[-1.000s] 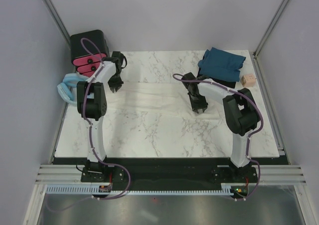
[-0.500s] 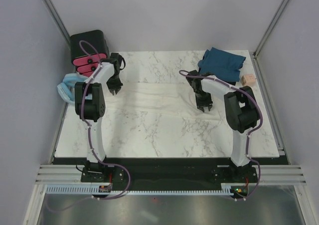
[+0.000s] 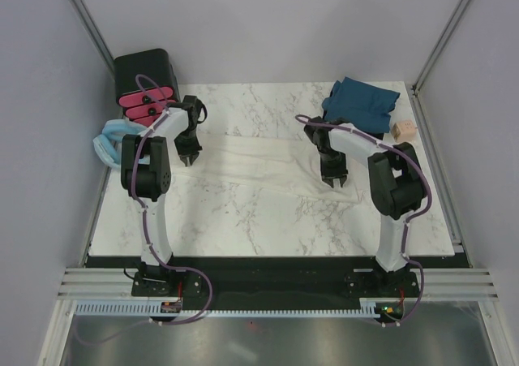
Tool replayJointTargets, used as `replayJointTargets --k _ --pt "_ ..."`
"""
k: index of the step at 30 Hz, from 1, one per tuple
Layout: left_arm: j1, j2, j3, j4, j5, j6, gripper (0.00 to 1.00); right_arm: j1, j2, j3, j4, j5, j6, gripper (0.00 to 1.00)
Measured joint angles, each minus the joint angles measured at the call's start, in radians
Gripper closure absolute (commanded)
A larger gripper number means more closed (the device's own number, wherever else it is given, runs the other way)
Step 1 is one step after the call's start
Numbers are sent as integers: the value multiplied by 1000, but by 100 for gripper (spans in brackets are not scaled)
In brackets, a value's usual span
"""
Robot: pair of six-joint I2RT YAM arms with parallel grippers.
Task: Fold and stack the t-shirts
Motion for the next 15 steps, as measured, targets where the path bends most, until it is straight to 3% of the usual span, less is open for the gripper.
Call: replayJointTargets --k 2,4,5,6,15 --pt "0 -1 -1 6 7 3 73 0 -42 20 -22 0 14 61" --pt "0 -2 -1 16 27 8 76 0 -76 69 -34 3 25 74" --pt "0 -3 -1 23 35 13 92 0 -84 101 -36 6 27 86" --pt "0 -2 -1 29 48 17 95 0 -85 132 -35 10 31 100" --pt "-8 6 -8 44 98 44 98 0 118 151 -20 -21 39 100"
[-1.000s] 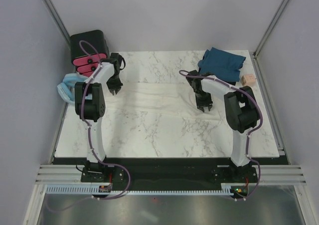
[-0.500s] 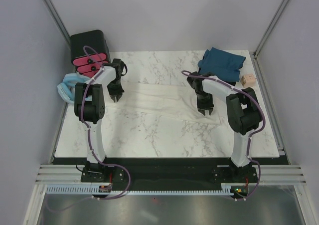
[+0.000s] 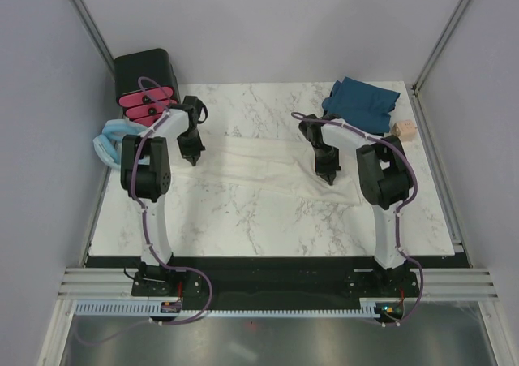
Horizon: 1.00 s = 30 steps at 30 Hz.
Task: Fold and stack the t-shirts
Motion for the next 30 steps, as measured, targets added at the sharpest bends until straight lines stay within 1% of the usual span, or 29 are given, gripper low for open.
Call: replayJointTargets --k 9,13,19,24,30 --pt "-2 -51 -83 17 31 1 98 -3 11 -22 -5 -38 -27 100" --pt "-5 -109 -171 28 37 0 98 -3 40 16 -34 -47 -66 100" --pt "-18 -253 -391 -22 63 -1 98 -4 115 120 -117 -82 -135 100" --pt "-30 -346 -505 -65 75 -8 98 -4 183 230 -184 -124 -193 100" --pt "-79 -526 -638 -106 89 -44 98 18 279 425 -216 -189 -230 100"
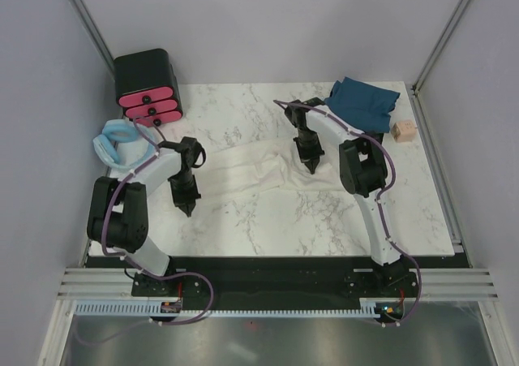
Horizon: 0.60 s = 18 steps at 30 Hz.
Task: Fold and stack the t-shirts
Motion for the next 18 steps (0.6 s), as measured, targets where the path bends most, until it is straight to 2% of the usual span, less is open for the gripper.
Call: replayJointTargets --k 5,10,15,18 --pt "-58 -70 -72 -29 0 -35 98 55 67 145 10 -27 -16 100" --pt "-91 -97 -130 -49 0 -73 98 83 94 199 37 -57 -16 100" --pt "-97 -194 -118 -74 -16 -103 98 84 148 308 54 -79 -19 100" --pt "-97 -187 -83 -77 -30 -109 98 79 187 383 93 -81 -17 100"
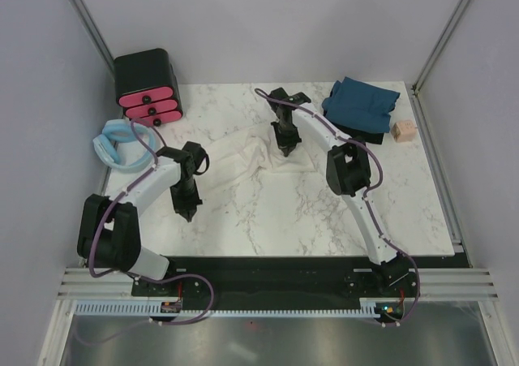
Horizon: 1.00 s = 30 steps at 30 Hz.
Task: Fold and stack the t-shirts
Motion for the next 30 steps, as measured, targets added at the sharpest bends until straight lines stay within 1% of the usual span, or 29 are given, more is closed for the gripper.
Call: replayJointTargets --k 1,2,5,6,7,8,9,10,12,13,16,18,20,26,30 --pt "0 11 11 0 -3 -1 98 -3 7 14 24 -3 3 100" --pt "0 25 21 -1 -5 -2 98 -8 10 19 47 -8 6 97" --pt "0 64 53 -4 -6 -2 98 -27 16 21 118 -44 24 85" --pt "0 73 64 -6 -8 -2 98 -34 18 22 138 -58 32 80" --pt "0 82 77 -8 -10 -2 98 -42 19 22 163 -77 38 65" --pt "0 90 93 -12 -16 -2 98 -50 21 22 187 -93 44 60" --pt "0 97 107 -14 -22 -3 98 -56 23 22 212 -110 53 56" --pt "0 104 126 -16 -33 -6 98 -63 23 22 241 -119 56 50" --pt "0 121 163 -12 -53 -11 98 -71 23 19 288 -134 58 49" --pt "0 132 180 -7 -63 -13 98 -74 23 14 310 -134 57 41" --pt "6 177 233 17 -87 -15 93 -80 -16 -53 385 -128 50 38" --pt "15 222 272 35 -97 -14 93 -82 -72 -148 425 -108 32 37" --pt "33 307 335 51 -109 -14 93 -85 -118 -204 430 -90 18 37" --pt "99 557 462 110 -117 -4 94 -87 -201 -225 431 -50 -6 38" --pt "129 594 507 85 -113 10 94 -80 -229 -279 450 -34 -5 36"
